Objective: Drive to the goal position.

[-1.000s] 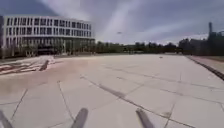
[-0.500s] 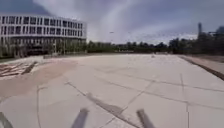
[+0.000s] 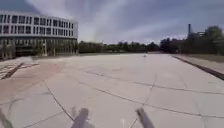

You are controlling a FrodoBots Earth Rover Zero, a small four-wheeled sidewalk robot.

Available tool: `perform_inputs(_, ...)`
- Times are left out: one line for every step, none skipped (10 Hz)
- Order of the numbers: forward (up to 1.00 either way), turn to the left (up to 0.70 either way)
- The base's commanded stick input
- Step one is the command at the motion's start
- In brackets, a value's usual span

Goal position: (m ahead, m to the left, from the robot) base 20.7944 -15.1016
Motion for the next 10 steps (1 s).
perform_inputs(1.00, -0.30)
perform_inputs(1.00, -0.30)
perform_inputs(1.00, -0.30)
perform_inputs(1.00, -0.30)
perform_inputs(1.00, -0.30)
perform_inputs(1.00, -0.30)
perform_inputs(1.00, -0.30)
perform_inputs(1.00, -0.30)
perform_inputs(1.00, -0.30)
perform_inputs(1.00, -0.30)
